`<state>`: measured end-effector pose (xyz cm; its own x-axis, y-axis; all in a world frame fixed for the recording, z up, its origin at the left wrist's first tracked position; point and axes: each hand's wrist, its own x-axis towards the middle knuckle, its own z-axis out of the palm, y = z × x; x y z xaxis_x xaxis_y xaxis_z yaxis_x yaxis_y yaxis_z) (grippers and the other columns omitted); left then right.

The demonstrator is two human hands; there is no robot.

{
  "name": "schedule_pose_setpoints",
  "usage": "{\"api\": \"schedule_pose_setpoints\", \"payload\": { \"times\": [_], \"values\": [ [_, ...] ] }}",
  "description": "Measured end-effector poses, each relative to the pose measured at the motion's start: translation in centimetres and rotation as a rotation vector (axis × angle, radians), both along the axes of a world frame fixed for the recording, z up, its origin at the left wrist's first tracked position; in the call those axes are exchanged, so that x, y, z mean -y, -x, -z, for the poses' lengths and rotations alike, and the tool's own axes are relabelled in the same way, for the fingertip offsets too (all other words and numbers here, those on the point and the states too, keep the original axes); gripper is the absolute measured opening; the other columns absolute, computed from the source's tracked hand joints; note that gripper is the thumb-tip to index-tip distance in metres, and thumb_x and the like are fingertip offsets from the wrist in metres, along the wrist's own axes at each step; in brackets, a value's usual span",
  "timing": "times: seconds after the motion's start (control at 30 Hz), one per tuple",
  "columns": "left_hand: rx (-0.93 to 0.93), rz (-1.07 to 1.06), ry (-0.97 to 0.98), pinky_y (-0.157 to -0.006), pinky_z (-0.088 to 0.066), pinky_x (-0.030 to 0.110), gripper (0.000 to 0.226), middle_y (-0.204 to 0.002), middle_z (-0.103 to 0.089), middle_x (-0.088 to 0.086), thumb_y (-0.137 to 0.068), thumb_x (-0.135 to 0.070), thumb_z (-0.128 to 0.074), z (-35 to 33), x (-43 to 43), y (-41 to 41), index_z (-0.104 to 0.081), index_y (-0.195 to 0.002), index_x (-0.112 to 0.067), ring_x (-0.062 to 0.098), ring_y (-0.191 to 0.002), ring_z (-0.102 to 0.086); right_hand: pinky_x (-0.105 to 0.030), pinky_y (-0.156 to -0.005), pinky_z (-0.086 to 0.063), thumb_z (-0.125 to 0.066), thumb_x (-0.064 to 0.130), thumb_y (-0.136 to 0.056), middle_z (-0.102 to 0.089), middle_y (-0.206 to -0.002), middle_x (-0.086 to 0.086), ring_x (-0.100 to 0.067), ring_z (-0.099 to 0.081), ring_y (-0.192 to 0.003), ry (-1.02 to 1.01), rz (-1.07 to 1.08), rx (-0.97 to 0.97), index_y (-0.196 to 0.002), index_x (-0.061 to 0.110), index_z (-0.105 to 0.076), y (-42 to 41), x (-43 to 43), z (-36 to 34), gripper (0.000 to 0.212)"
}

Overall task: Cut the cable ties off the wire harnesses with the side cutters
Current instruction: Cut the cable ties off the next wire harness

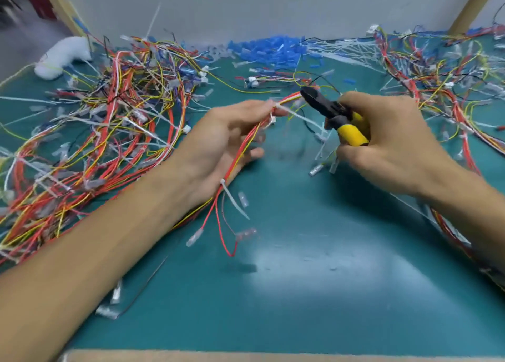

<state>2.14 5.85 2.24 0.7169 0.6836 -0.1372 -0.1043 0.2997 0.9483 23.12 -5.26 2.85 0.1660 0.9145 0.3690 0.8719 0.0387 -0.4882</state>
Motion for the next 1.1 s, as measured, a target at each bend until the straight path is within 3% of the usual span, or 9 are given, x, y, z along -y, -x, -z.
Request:
{"api": "schedule_pose_setpoints", "payload": {
  "times": [0.1,0.33,0.43,0.5,0.63,0.73,0.83,1.0,1.1],
  "values": [
    [0.094,0.033,0.102,-0.054,-0.016,0.024,0.019,-0.069,-0.046,-0.005,-0.095,-0.014,-0.056,-0.5,0.1,0.3,-0.075,-0.098,-0.008,0.009,-0.060,-0.026,-0.029,-0.050,-0.024,-0.058,0.018,-0.067,-0.039,-0.061,-0.005,-0.020,-0.026,-0.059,0.012,-0.004,0.001,-0.075,0.019,-0.050,0.1,0.1,-0.1,0.010],
    [0.149,-0.018,0.099,-0.054,-0.045,0.019,0.015,-0.083,-0.063,0.002,-0.084,-0.009,-0.065,-0.5,0.3,-0.2,-0.067,-0.099,-0.012,0.010,-0.062,-0.056,-0.042,-0.061,-0.043,-0.066,0.019,-0.071,-0.057,-0.073,-0.020,-0.041,-0.046,-0.070,-0.007,0.002,-0.014,-0.084,0.011,-0.060,-0.1,-0.1,-0.3,0.017],
    [0.230,0.007,0.036,-0.058,-0.055,0.027,0.014,-0.083,-0.067,0.005,-0.082,-0.005,-0.066,-0.2,0.5,-0.3,-0.066,-0.094,-0.012,0.017,-0.066,-0.061,-0.040,-0.064,-0.042,-0.074,0.004,-0.076,-0.057,-0.071,-0.011,-0.035,-0.044,-0.071,-0.110,0.040,0.014,-0.087,0.006,-0.061,0.1,0.0,-0.3,0.017],
    [0.273,0.013,-0.011,-0.062,-0.060,0.033,0.017,-0.086,-0.067,0.007,-0.080,-0.001,-0.069,0.0,0.6,-0.4,-0.066,-0.093,-0.011,0.021,-0.070,-0.063,-0.027,-0.066,-0.044,-0.071,0.005,-0.074,-0.059,-0.075,-0.002,-0.025,-0.046,-0.070,-0.233,0.066,0.035,-0.091,0.003,-0.062,0.2,0.1,-0.6,0.019],
    [0.307,-0.061,-0.085,-0.067,-0.062,0.038,0.026,-0.084,-0.066,0.009,-0.080,0.007,-0.072,0.0,0.9,-0.6,-0.061,-0.096,-0.011,0.022,-0.069,-0.071,-0.040,-0.067,-0.047,-0.068,0.007,-0.076,-0.061,-0.078,-0.006,-0.036,-0.056,-0.071,-0.354,0.025,-0.038,-0.094,0.002,-0.064,0.4,0.7,-1.0,0.019],
    [0.348,-0.121,-0.120,-0.068,-0.062,0.039,0.034,-0.082,-0.057,0.014,-0.079,0.008,-0.069,0.0,1.1,-0.8,-0.053,-0.104,-0.009,0.024,-0.065,-0.071,-0.042,-0.064,-0.046,-0.069,0.009,-0.075,-0.059,-0.075,-0.002,-0.032,-0.053,-0.068,-0.293,-0.046,0.036,-0.090,0.007,-0.062,0.8,0.8,-0.8,0.017],
    [0.368,-0.148,-0.169,-0.066,-0.062,0.040,0.033,-0.082,-0.050,0.014,-0.079,0.009,-0.066,0.0,1.4,-1.0,-0.052,-0.099,-0.014,0.026,-0.063,-0.070,-0.045,-0.062,-0.047,-0.072,0.015,-0.076,-0.050,-0.074,0.011,-0.025,-0.046,-0.069,-0.145,-0.106,0.111,-0.090,0.018,-0.057,0.9,0.7,-0.2,0.021],
    [0.354,-0.144,-0.262,-0.065,-0.062,0.040,0.035,-0.078,-0.051,0.009,-0.079,0.011,-0.070,0.3,1.7,-1.1,-0.051,-0.099,-0.011,0.026,-0.060,-0.069,-0.044,-0.058,-0.043,-0.065,0.028,-0.078,-0.048,-0.069,0.011,-0.012,-0.046,-0.068,-0.038,-0.117,0.093,-0.087,0.025,-0.052,0.9,0.5,0.3,0.016],
    [0.327,-0.172,-0.293,-0.064,-0.062,0.041,0.034,-0.078,-0.050,0.009,-0.079,0.010,-0.069,0.3,1.6,-1.0,-0.054,-0.097,-0.013,0.025,-0.060,-0.068,-0.039,-0.056,-0.040,-0.066,0.028,-0.079,-0.047,-0.067,0.008,-0.015,-0.045,-0.066,-0.031,-0.133,0.083,-0.085,0.023,-0.052,0.8,0.5,0.3,0.016]
  ]
}}
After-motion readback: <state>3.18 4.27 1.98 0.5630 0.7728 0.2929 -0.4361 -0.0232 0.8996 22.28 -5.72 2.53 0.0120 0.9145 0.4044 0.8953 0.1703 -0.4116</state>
